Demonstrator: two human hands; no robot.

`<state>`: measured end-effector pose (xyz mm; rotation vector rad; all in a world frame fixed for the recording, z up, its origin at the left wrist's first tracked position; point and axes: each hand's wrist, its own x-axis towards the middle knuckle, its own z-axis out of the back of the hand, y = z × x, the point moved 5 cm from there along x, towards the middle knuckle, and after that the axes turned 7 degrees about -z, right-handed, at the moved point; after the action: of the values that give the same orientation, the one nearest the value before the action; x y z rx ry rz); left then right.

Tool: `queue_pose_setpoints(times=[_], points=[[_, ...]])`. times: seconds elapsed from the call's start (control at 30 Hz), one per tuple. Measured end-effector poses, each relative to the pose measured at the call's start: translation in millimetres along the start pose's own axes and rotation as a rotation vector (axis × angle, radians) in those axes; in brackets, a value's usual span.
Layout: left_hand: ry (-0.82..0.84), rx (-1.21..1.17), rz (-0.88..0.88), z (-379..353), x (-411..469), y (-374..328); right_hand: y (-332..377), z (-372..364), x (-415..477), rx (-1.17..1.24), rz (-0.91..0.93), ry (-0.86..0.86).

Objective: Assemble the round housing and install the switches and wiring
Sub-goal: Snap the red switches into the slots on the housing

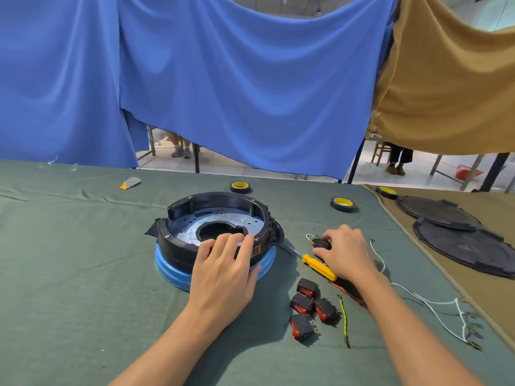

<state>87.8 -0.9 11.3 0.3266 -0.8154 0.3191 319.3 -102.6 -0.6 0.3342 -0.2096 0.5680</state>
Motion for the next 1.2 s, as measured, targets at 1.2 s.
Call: queue_pose_setpoints(times=[1.2], points=[[-0.108,-0.43,1.047,-0.9,-36.5,87.3,124.8,28.5,-74.2,0.99,-0.113,0.08]])
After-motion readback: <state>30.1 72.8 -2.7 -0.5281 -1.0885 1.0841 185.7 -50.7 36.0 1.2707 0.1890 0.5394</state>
